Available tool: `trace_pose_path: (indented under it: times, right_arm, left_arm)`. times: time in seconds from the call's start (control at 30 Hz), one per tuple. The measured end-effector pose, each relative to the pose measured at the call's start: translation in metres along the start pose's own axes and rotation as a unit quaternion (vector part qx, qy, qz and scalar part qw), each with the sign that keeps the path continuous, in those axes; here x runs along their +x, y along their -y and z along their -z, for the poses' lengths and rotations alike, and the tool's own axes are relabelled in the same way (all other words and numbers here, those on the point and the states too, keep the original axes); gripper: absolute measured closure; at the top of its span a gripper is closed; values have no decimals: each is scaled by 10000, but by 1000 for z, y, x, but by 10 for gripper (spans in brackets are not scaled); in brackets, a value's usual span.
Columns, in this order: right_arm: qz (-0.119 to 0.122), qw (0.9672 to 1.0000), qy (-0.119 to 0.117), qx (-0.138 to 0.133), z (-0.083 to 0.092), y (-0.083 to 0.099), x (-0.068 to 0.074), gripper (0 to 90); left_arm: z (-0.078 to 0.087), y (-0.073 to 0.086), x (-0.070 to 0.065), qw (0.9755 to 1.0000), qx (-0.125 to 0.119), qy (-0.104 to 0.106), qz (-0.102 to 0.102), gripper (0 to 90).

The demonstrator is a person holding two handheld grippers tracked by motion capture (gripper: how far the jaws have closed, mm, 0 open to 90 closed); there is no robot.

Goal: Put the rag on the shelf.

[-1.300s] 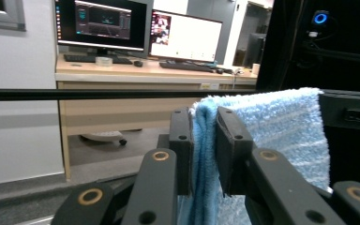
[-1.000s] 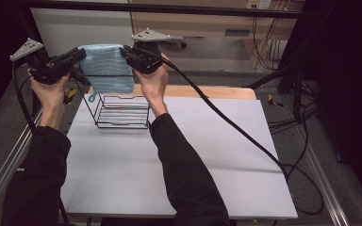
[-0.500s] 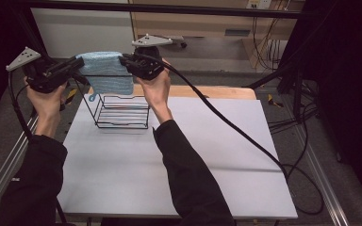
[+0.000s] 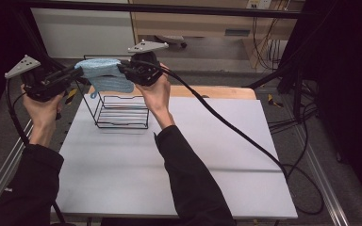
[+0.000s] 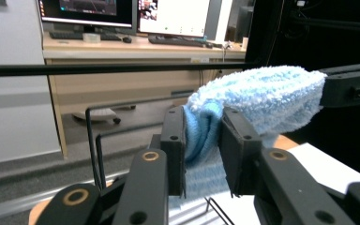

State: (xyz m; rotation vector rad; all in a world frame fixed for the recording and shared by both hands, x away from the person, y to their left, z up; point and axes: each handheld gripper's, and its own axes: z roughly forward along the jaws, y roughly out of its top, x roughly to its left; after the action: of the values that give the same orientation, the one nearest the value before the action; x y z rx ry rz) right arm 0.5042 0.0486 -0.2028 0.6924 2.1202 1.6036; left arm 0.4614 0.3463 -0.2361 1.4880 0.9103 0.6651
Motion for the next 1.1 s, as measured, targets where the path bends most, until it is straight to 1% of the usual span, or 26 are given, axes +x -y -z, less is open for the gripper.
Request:
trace_pose_path:
  times: [0.07,0.17,0.27,0.33,0.4,0.47,0.53,0.6,0.67,0.77,0.87,0.97,1.1]
  right_arm:
    - [50,10000,-5,37,1,1,2,817]
    - [118,9999,-18,89,2,2,4,823]
    - [191,9997,-69,169,3,4,8,824]
    - [239,9995,-82,196,2,6,11,827]
    - [294,9993,-78,223,1,8,14,831]
    - [403,9989,-69,246,1,9,17,838]
    - [477,9984,-79,280,2,10,18,841]
    - [523,9982,-77,273,3,12,19,842]
    - [459,9986,-126,234,4,14,18,842]
    - [386,9988,-192,234,7,19,15,842]
    - [407,9986,-240,226,11,22,16,841]
    - [458,9983,-253,241,13,23,16,838]
    - [450,9982,-279,271,14,25,16,826]
  left_arm:
    - [4,0,0,10000,63,3,22,704]
    - [12,-4,0,9999,99,-19,120,694]
    - [19,-15,2,9996,35,-95,249,694]
    - [20,-24,1,9995,-4,-136,293,691]
    - [18,-33,-1,9995,-9,-167,277,691]
    - [14,-40,-4,9995,36,-199,236,695]
    - [8,-47,-8,9996,84,-174,224,701]
    - [0,-52,-11,9994,210,-182,214,708]
    - [-8,-55,-14,9989,408,-168,185,713]
    - [-20,-53,-15,9975,674,-71,184,712]
    - [-26,-45,-15,9955,921,18,210,736]
    - [-22,-34,-16,9946,996,183,236,776]
    - [-14,-23,-16,9938,1067,266,182,807]
